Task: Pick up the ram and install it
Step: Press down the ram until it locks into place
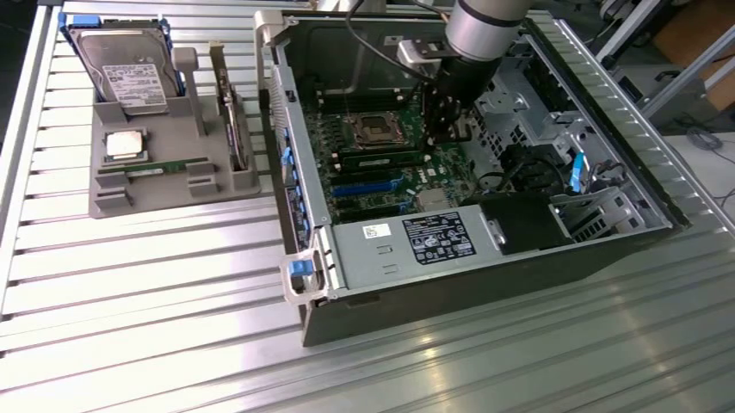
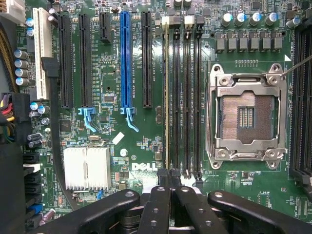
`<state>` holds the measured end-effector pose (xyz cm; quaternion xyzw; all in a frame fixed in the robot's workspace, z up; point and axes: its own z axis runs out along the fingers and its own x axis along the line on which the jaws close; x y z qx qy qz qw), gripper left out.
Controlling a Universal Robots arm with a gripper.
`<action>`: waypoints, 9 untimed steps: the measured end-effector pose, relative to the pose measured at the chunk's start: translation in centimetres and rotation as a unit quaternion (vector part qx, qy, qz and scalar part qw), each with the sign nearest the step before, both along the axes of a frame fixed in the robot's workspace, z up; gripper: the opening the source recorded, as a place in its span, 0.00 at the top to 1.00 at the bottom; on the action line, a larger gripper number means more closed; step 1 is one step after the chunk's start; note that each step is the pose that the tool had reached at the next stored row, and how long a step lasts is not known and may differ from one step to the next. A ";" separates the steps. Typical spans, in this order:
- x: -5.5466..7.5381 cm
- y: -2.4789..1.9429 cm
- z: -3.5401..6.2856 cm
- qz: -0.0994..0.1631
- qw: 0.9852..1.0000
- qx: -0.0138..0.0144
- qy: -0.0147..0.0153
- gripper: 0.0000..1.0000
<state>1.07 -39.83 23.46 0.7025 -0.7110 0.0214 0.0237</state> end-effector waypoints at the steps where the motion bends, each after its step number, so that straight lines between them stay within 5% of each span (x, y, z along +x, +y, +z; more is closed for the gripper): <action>1: 0.0 0.00 -0.02 0.000 1.000 0.000 0.000 0.89; 9: 0.0 0.00 -0.30 0.000 1.000 0.000 0.000 0.89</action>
